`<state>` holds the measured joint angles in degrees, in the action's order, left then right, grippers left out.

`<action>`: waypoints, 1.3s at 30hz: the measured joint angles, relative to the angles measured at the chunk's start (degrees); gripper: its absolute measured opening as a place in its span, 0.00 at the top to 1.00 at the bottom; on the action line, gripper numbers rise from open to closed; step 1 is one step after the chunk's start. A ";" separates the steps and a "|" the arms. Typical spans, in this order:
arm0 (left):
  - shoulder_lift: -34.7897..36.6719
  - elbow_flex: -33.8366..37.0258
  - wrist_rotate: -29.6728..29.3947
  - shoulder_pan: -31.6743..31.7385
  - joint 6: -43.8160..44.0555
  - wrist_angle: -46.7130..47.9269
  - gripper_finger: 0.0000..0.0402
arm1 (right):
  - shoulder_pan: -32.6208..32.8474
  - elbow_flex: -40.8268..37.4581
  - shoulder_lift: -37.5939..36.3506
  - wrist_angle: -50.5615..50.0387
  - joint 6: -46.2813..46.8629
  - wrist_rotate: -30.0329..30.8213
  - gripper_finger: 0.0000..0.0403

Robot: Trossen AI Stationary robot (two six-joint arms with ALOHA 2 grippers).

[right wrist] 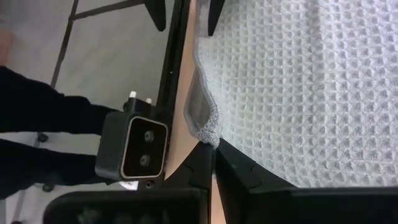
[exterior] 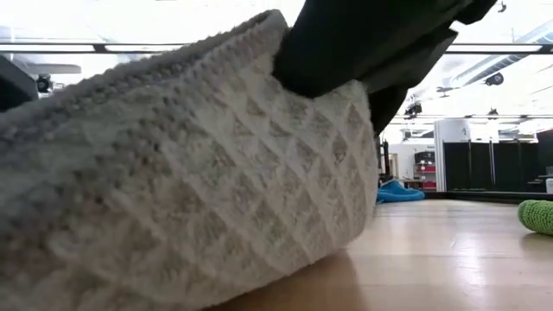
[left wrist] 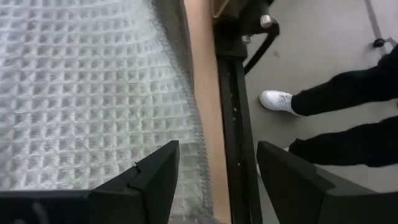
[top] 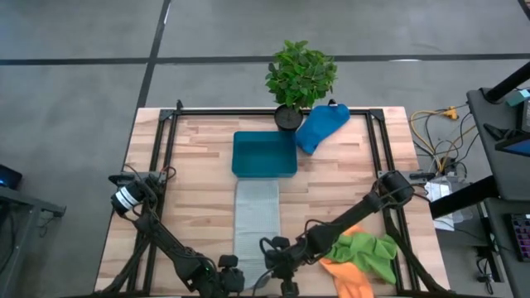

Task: Fold microfiber towels
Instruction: Fold the gray microfiber towel

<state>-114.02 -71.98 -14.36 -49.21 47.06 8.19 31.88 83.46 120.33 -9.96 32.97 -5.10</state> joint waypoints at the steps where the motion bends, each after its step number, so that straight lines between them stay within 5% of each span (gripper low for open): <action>1: 0.00 0.03 -1.01 -0.02 0.62 0.63 0.49 | -0.04 0.00 0.00 0.09 0.07 0.00 0.98; 14: -5.04 -2.50 -2.29 -0.61 0.10 4.31 0.51 | -0.04 0.00 -1.17 0.23 0.09 0.02 0.98; 19: -8.28 -7.98 -2.07 -0.87 -0.04 17.26 0.65 | -0.04 0.00 -1.57 -0.14 0.09 0.02 0.98; 25: -9.26 -10.95 -1.30 -0.92 -3.77 21.47 0.95 | -0.13 -0.02 -2.54 -0.89 -1.00 0.23 0.98; 39: -0.25 -12.05 -1.78 -1.02 -7.23 26.32 1.00 | 1.07 -0.02 -3.69 -1.68 -3.26 -1.76 0.98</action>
<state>-114.26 -84.04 -16.14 -50.23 39.83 34.52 32.95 83.44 116.64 -11.63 29.71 -6.86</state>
